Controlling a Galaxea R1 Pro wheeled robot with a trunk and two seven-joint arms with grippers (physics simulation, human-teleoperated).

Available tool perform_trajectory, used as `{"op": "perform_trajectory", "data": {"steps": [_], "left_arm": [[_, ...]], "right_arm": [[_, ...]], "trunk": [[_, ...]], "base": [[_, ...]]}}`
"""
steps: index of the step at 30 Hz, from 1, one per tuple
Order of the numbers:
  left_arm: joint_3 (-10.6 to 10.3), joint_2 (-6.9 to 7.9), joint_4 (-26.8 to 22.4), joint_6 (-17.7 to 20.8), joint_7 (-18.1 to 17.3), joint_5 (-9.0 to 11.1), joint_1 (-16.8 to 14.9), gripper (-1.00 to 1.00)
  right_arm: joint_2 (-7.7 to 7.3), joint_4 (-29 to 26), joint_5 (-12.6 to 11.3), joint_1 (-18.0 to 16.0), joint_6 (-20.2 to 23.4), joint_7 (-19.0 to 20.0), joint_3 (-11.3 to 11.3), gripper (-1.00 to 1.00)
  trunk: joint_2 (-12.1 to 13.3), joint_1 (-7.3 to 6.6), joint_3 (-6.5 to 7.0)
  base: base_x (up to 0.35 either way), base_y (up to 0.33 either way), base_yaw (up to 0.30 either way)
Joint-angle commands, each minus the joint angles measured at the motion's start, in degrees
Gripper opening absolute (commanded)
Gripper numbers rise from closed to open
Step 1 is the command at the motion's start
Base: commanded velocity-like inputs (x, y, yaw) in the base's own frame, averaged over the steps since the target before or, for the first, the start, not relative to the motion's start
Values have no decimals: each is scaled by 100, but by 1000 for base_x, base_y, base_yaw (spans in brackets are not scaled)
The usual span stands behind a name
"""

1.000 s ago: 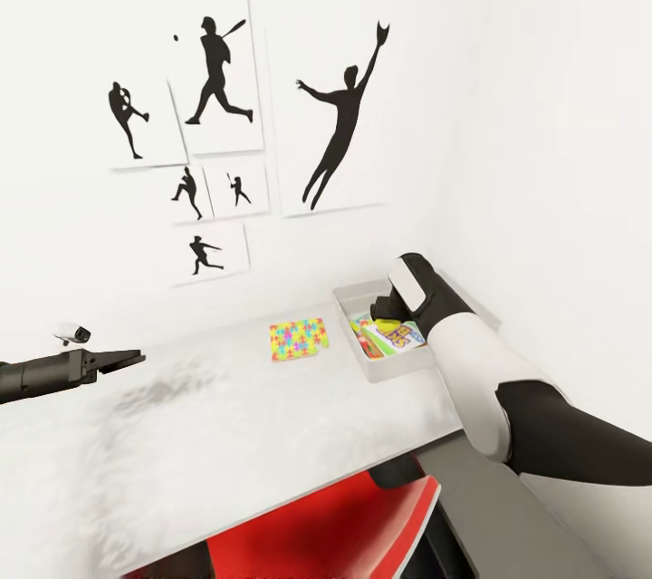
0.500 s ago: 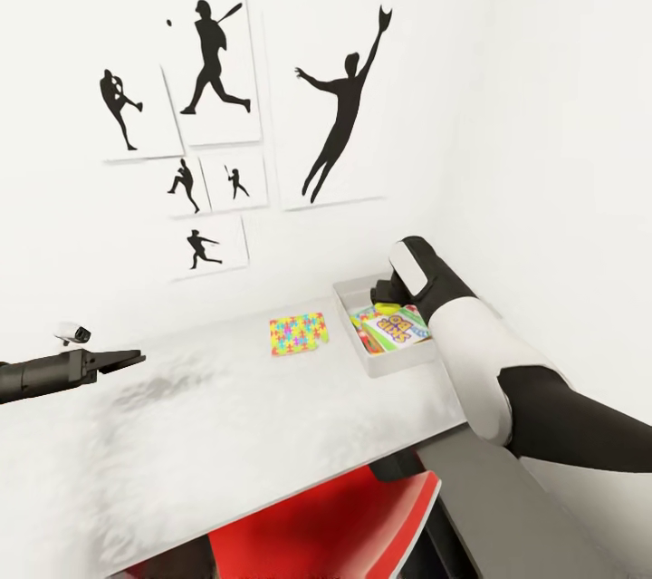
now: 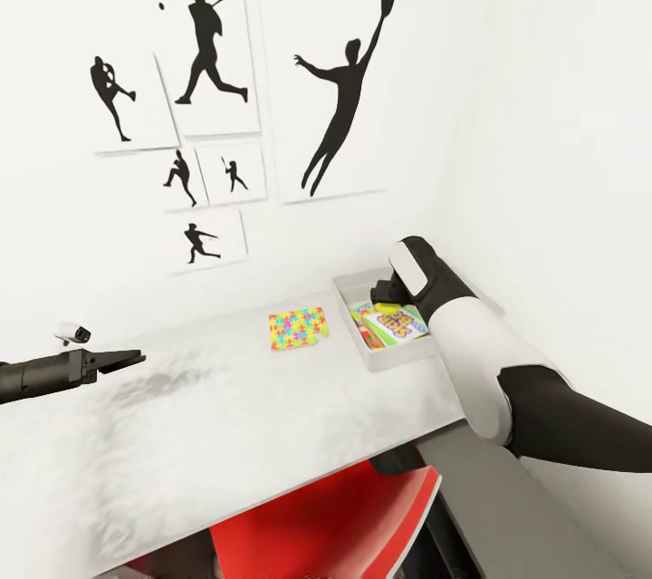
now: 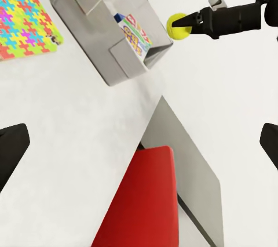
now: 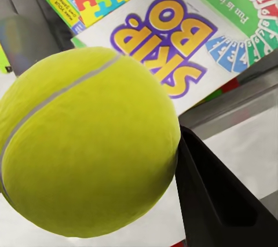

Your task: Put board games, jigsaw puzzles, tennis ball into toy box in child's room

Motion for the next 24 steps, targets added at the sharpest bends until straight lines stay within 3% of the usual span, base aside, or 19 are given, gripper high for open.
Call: {"op": "perform_trajectory", "data": {"steps": [1,24], "left_arm": [[-3,2,-1,61,-21,1,-4,100],[-4,2,-1,53,-21,-6,-4,100]], "right_arm": [[2,-3,-66,-5,11,-74,-3,-100],[2,3,-84,3,24,4,-5,-100]], "trunk": [[-13,3,-22],[-13,3,-239]], "base": [[0,0,0],[0,0,0]]}}
